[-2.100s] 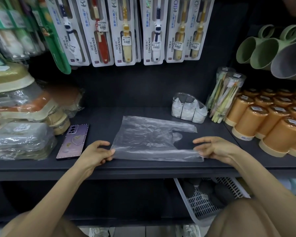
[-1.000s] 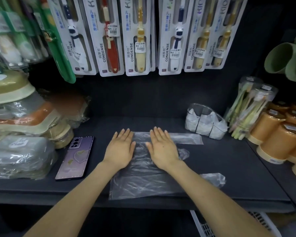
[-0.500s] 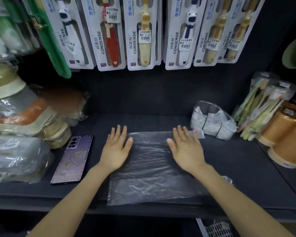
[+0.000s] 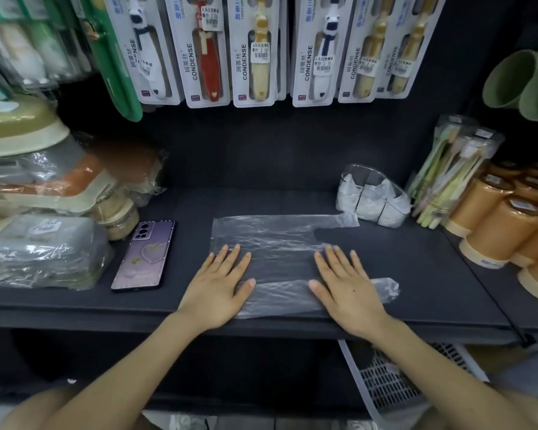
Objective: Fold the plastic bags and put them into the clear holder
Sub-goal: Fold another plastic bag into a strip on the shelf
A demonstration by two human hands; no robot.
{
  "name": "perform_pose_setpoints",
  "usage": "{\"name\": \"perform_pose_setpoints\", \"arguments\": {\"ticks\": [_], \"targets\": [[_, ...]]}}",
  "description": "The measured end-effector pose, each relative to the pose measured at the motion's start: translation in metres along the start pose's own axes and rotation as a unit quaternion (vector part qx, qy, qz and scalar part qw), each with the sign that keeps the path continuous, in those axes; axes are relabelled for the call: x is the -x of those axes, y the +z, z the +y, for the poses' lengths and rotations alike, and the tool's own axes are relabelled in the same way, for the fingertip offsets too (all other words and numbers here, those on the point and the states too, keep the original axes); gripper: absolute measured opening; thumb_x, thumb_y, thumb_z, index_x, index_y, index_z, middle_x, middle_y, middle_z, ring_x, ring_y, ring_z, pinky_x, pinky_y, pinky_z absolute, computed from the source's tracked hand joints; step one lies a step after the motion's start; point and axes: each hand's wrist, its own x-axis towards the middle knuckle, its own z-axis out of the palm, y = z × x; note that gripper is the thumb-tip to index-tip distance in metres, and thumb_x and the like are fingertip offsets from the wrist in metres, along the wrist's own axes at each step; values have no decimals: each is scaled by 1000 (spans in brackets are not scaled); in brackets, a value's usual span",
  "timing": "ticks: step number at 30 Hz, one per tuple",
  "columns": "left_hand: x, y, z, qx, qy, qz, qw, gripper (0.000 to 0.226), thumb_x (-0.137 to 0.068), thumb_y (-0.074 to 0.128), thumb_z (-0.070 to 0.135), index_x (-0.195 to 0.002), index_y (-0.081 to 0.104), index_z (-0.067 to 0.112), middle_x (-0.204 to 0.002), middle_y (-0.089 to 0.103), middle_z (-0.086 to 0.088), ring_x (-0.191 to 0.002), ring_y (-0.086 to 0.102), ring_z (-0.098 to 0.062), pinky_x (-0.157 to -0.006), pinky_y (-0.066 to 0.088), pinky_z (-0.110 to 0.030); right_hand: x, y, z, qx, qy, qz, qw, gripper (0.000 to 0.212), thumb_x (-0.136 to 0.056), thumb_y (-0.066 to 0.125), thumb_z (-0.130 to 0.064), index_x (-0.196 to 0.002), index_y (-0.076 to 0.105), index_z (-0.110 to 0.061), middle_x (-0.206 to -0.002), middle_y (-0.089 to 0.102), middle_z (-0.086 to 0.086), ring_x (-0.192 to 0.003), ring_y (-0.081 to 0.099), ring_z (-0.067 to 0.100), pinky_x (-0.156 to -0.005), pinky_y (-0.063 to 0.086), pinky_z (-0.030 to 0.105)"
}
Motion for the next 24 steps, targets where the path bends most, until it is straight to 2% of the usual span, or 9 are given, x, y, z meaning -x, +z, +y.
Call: {"name": "perform_pose_setpoints", "arguments": {"ticks": [3, 6, 8, 10, 14, 17, 20, 22, 24], "targets": [[3, -8, -3, 110, 3, -3, 994, 108, -61, -14, 91, -150, -1, 32, -153, -14, 10, -141, -15, -3, -115, -10, -22, 13, -1, -18, -14, -98, 39, 994, 82, -92, 17, -72, -141, 46, -13, -151, 34, 6, -141, 28, 20, -115, 8, 39], [15, -19, -3, 343, -45, 72, 936, 60, -89, 46, 59, -141, 43, 31, -155, 21, 13, -143, 8, 0, -114, 9, -20, 27, 8, -30, 51, -175, 67, 981, 68, -81, 51, -69, -123, 65, -17, -134, 59, 0, -125, 54, 16, -110, 26, 42], [26, -22, -5, 425, -38, 103, 898, 38, -86, 62, 52, -120, 62, 35, -144, 46, 13, -137, 33, 0, -113, 23, -24, 33, 10, -32, 47, -187, 122, 974, 47, -75, 71, -54, -107, 73, -20, -116, 69, -5, -107, 64, 14, -102, 39, 36], [41, -23, -4, 476, -16, 112, 872, 35, -79, 62, 56, -104, 72, 33, -123, 64, 12, -122, 51, 0, -106, 36, -27, 38, 6, -34, 3, -200, 168, 965, 21, -83, 67, -41, -89, 75, -23, -97, 73, -10, -87, 67, 11, -84, 46, 30], [63, -27, -2, 565, 14, 116, 817, 57, -80, 57, 64, -100, 74, 13, -108, 72, 1, -109, 63, -9, -95, 43, -20, 50, -17, -46, -108, -124, 129, 978, 45, -100, 38, -45, -84, 75, -26, -77, 71, -14, -70, 65, 8, -67, 52, 30], [70, -29, -3, 589, -2, 113, 800, 81, -74, 45, 81, -99, 74, 10, -104, 74, -2, -105, 65, -10, -93, 45, -17, 45, -41, -45, -211, -45, 26, 976, 34, -97, 52, -37, -80, 72, -15, -70, 67, -4, -66, 59, 10, -68, 47, 29], [71, -33, -4, 605, -11, 102, 789, 85, -72, 43, 84, -101, 73, 9, -103, 74, -2, -102, 67, -9, -89, 46, -15, 25, -67, -44, -325, -8, -54, 944, 47, -95, 57, -30, -56, 47, -7, -54, 35, 0, -51, 32, 9, -56, 30, 27], [68, -35, -3, 606, -31, 113, 787, 78, -77, 51, 76, -98, 72, 3, -96, 75, -7, -93, 69, -14, -86, 48, -19, 6, -80, -44, -365, 11, -93, 926, 51, -95, 58, -26, -52, 34, -15, -52, 26, -2, -49, 25, 9, -53, 26, 23], [59, -35, -1, 579, -70, 138, 800, 54, -84, 62, 56, -91, 70, 3, -86, 75, -6, -83, 70, -15, -84, 48, -30, -17, -89, -43, -348, 25, -115, 930, 48, -94, 61, -23, -52, 39, -17, -46, 33, -6, -44, 31, 8, -51, 31, 18]]}}
